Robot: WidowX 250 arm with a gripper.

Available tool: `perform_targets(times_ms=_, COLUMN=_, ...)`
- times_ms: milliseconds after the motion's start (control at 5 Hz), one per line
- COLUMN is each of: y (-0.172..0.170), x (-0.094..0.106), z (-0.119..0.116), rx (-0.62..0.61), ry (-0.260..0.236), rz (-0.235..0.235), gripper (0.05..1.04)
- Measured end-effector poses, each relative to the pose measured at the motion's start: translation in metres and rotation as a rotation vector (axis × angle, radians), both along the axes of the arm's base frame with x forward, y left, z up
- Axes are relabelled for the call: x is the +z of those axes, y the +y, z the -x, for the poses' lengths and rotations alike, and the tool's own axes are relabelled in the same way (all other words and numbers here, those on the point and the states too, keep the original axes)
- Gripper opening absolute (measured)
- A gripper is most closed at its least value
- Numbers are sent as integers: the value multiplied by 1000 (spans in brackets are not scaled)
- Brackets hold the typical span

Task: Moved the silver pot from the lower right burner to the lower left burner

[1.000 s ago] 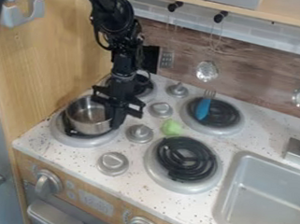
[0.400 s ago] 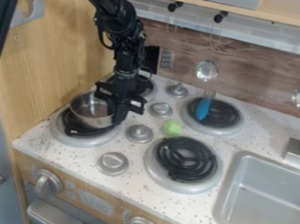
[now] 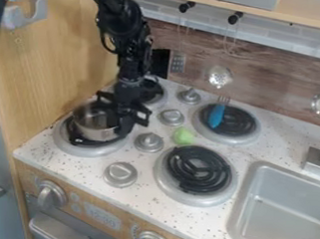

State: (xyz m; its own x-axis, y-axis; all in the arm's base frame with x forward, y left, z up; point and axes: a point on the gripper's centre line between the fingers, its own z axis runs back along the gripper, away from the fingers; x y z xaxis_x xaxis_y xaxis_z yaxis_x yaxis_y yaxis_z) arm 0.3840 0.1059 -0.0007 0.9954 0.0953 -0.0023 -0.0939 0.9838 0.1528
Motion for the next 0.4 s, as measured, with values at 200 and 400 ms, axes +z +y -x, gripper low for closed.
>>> perform_targets(times_ms=200, y=-8, x=36, z=1, rx=1, ry=-52, rz=-36, gripper=837)
perform_targets(times_ms=400, y=-28, x=43, z=0, rx=-39, ry=-48, rz=1, gripper=1030)
